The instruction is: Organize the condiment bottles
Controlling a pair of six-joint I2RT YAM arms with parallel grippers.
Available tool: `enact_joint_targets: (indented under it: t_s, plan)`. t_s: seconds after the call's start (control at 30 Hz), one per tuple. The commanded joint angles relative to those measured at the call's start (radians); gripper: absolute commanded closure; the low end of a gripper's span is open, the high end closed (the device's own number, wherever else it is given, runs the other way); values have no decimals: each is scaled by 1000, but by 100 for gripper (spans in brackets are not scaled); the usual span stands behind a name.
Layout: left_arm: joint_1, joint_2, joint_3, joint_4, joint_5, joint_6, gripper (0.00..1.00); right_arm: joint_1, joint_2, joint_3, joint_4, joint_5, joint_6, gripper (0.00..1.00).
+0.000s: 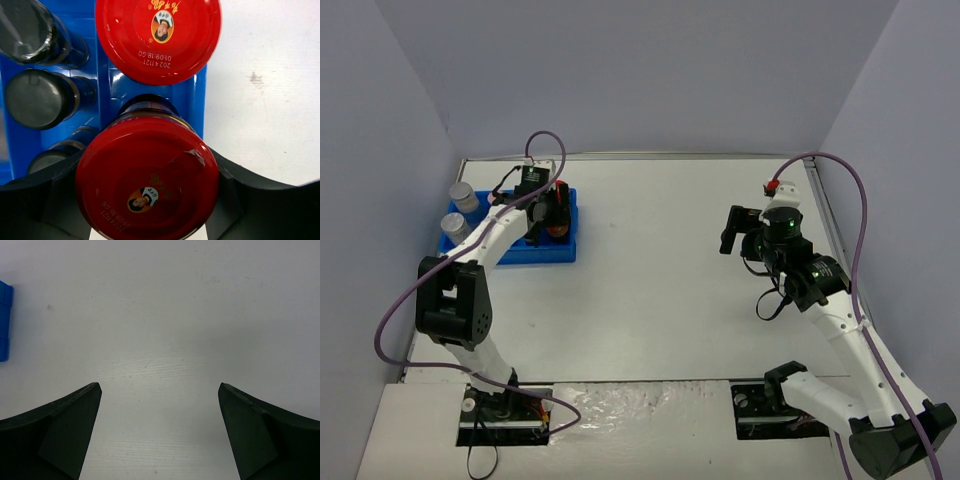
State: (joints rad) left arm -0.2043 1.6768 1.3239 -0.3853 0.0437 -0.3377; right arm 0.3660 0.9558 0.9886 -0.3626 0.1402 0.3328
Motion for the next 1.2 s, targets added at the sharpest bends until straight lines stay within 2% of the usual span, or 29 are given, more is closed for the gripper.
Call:
enact_joint_targets:
  t_s: [0.0,0.5,0.7,0.9,1.17]
  plan:
    - [2,-3,62,131,5,-25,87,-6,13,-2,56,-9,-1,0]
    - [-4,12,106,72,-15,-17,20,-6,48,-9,70,-14,-2,0]
    - [-19,-20,134,17,-35,-16,9,-6,55,-11,83,-30,5,0]
    - [-32,-82,154,-55,-34,-36,5,-7,41,-4,83,-33,1,0]
    - [-42,-353,124,-147,-87,-24,3,-6,-12,38,82,-17,-47,0]
